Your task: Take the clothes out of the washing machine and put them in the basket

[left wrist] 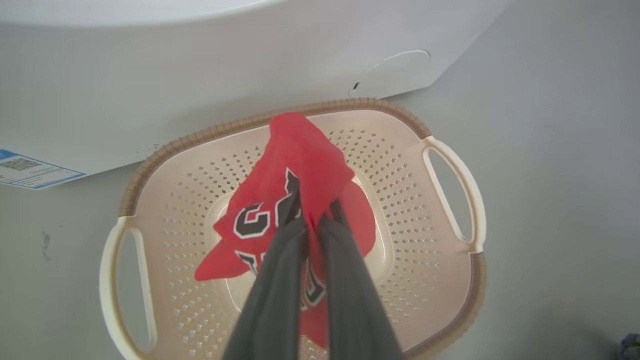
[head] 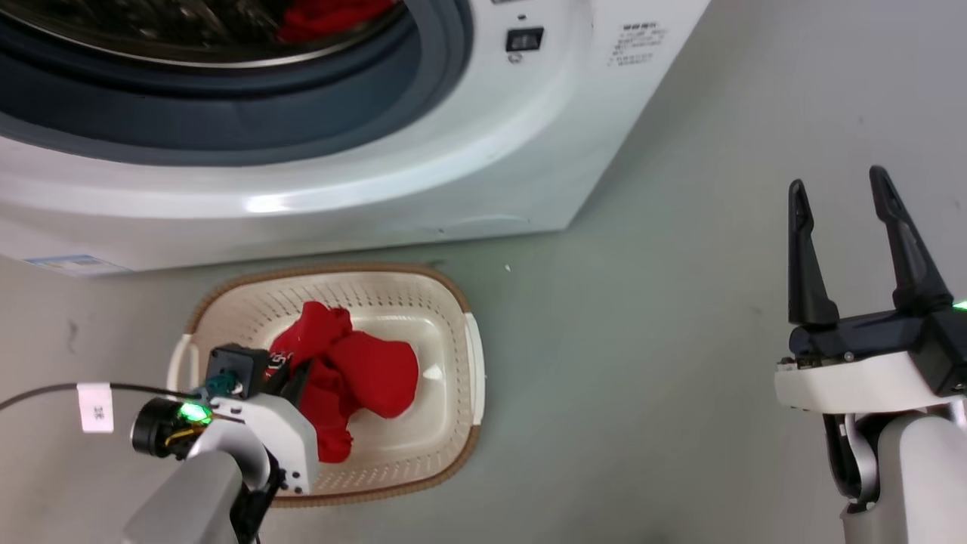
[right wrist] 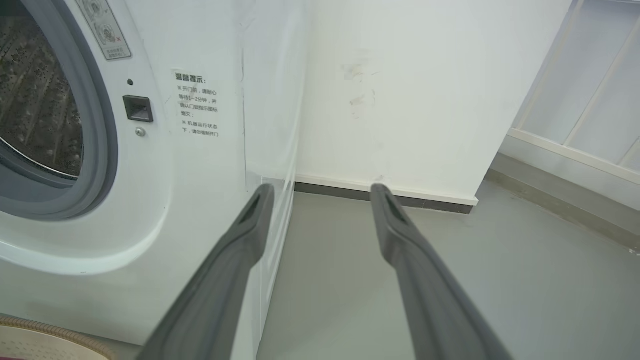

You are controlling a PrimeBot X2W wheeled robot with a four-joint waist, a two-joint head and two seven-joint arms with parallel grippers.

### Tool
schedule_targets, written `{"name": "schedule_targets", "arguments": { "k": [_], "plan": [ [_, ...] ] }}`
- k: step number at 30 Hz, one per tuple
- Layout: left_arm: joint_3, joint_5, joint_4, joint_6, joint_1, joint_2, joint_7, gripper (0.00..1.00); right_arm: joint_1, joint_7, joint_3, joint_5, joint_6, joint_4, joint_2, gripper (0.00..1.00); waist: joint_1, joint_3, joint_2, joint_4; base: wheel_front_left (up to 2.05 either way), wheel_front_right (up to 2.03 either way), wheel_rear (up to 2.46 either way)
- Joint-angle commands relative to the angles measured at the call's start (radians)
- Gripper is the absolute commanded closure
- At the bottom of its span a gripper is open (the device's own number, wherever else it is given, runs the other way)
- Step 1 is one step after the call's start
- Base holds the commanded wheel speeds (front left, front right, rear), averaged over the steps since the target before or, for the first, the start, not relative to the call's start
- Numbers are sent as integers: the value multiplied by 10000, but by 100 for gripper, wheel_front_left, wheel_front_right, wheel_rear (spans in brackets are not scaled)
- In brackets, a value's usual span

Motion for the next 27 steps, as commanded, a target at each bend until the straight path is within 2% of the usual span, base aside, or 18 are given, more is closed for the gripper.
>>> {"name": "schedule_targets", "arguments": {
  "k": [1, 14, 27],
  "plan": [
    [-5, 65, 325, -81, -326, -51, -72, 100, -194, -21, -1, 20, -10, -81, 18, 0, -2, 698, 0, -410, 0, 0, 0],
    [-29, 104, 3443, -581, -2286, -467, -276, 100, -572, -21, 34, 303, -10, -450, 18, 0, -2, 2389, 0, -972, 0, 0, 0],
    [-69, 38, 4439, -722, -2858, -760, -343, 100, -680, -21, 5, 304, -10, -455, 18, 0, -2, 2754, 0, -1003, 0, 0, 0]
  ]
}}
